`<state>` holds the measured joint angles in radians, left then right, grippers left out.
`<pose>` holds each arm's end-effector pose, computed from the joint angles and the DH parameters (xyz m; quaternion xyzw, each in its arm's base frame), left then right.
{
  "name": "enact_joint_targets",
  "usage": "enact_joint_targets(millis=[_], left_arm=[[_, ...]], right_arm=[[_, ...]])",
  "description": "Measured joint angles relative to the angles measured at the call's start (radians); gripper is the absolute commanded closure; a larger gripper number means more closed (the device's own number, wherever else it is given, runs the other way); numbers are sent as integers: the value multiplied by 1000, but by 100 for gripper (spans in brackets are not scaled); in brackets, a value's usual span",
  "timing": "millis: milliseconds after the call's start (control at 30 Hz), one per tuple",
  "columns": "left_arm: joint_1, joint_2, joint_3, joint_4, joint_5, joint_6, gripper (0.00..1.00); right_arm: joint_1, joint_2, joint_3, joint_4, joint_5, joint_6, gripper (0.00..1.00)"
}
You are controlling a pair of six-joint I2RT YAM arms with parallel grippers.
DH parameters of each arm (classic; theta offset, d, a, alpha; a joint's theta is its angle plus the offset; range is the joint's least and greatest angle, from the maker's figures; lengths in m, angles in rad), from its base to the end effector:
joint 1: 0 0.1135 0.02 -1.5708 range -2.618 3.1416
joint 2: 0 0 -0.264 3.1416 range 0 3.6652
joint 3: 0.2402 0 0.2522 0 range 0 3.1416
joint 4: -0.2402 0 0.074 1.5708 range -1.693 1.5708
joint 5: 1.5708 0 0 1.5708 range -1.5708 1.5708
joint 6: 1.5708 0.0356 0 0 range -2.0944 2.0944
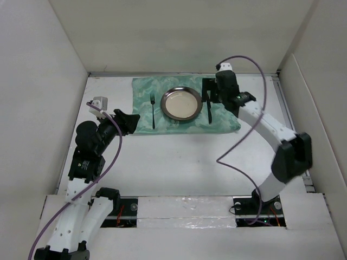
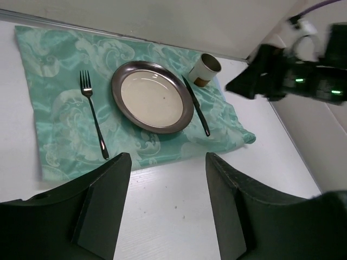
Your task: Set the dinner table for one person
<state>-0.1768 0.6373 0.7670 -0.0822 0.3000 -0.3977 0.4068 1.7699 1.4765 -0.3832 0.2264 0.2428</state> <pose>0.1466 -0.0369 0.3669 0.0323 0.6901 -0.3016 0.6570 0.3786 0.1544 0.2908 -0.0247 0.8969 0.0406 0.4396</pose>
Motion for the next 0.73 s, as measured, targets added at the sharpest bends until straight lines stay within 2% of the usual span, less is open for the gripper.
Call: enact_joint_targets(millis=[67, 267, 367, 500, 600, 700, 733], left_arm=[[0, -6, 0, 0, -5, 0, 41], [0, -58, -4, 4, -17, -14, 37], [0, -114, -6, 6, -27, -31, 36], [-10, -204, 13, -6, -93, -34, 34], [-21, -275, 41, -3, -152, -34, 34], [-30, -329, 39, 18, -195, -34, 34], [-31, -334, 31, 29, -203, -36, 28]], right_arm=[[36, -140, -51, 35, 33, 7, 0], [225, -824, -378, 224, 146, 11, 0], [245, -1149, -507, 278, 157, 15, 0], [249, -1485, -655, 306, 194, 33, 0], [251, -1651, -752, 279, 263, 63, 0], [259, -1705, -814, 240, 322, 101, 0], [263, -1698, -826, 232, 329, 111, 0]])
